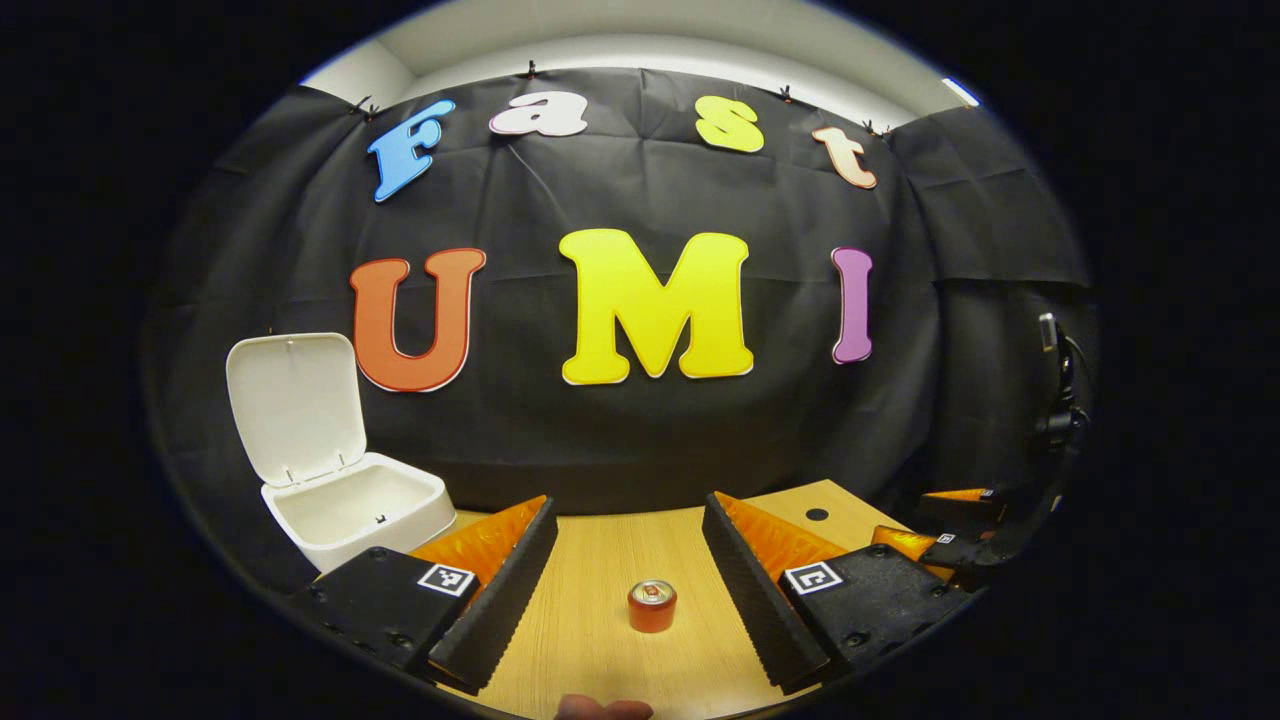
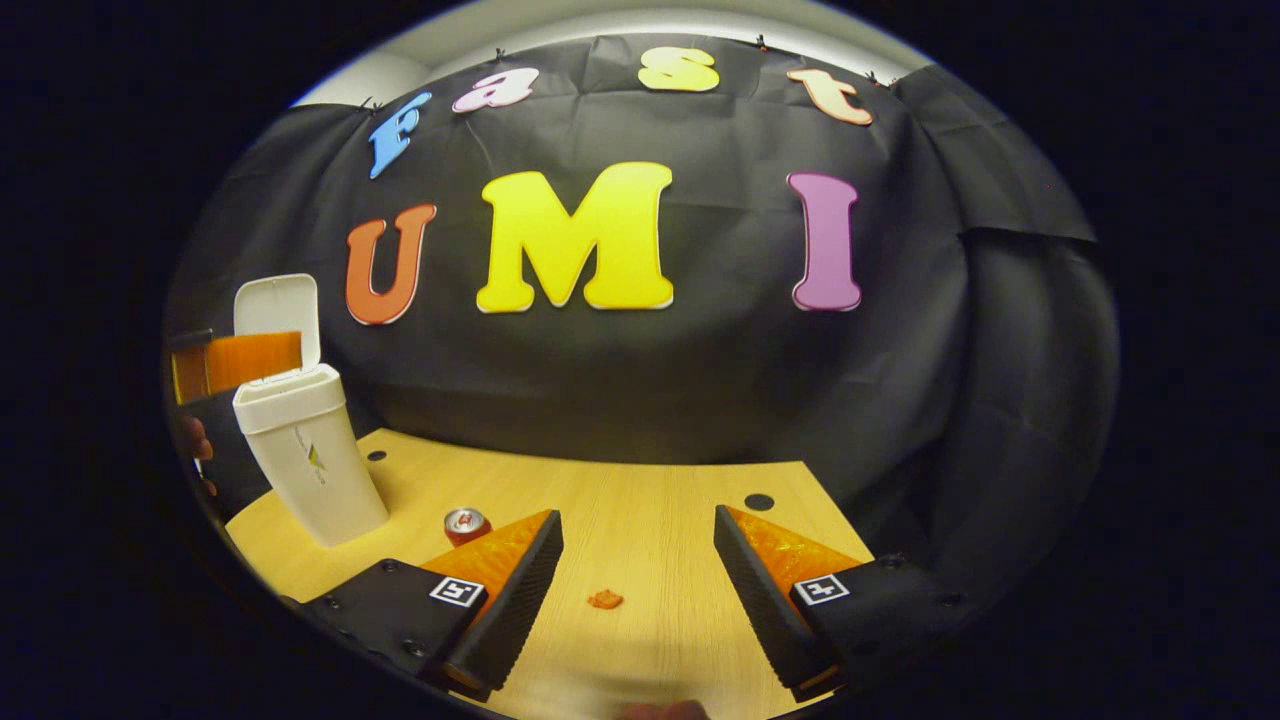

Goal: Press the lid of the desktop garbage bin to open it, pick up the crumpled paper on the desktop and throw it into the bin, then pick up the pop can on the desktop and drop it into the bin, and finally close the garbage bin lid.

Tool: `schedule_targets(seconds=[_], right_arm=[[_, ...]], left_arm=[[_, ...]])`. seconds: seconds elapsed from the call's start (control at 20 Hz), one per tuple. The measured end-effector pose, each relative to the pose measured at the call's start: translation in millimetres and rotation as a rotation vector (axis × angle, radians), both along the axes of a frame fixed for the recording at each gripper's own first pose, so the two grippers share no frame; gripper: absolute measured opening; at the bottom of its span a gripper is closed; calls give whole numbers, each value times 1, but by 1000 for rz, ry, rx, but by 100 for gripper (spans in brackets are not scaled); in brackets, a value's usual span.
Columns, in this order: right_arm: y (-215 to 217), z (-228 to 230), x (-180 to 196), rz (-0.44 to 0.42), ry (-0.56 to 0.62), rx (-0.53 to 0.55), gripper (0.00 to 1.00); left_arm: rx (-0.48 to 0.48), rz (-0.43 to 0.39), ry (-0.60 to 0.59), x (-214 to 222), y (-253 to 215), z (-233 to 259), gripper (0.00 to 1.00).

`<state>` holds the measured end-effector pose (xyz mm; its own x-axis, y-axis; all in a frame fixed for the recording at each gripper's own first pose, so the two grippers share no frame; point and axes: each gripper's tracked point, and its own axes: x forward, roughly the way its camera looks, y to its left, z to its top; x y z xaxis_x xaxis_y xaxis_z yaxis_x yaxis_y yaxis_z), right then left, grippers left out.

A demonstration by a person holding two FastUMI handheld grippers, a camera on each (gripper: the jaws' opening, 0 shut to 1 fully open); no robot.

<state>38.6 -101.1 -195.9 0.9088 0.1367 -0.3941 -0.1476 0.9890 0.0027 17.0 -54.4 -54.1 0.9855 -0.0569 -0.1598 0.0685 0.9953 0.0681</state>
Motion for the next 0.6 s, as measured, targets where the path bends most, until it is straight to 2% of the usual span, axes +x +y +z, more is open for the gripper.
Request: schedule_targets(seconds=[0.4, 0.6], right_arm=[[21, -107, 30, 121, 205, -11, 96], [29, -162, 41, 126, 333, -54, 96]], left_arm=[[4, 28, 66, -21, -2, -22, 96], [26, 81, 86, -27, 14, -27, 96]])
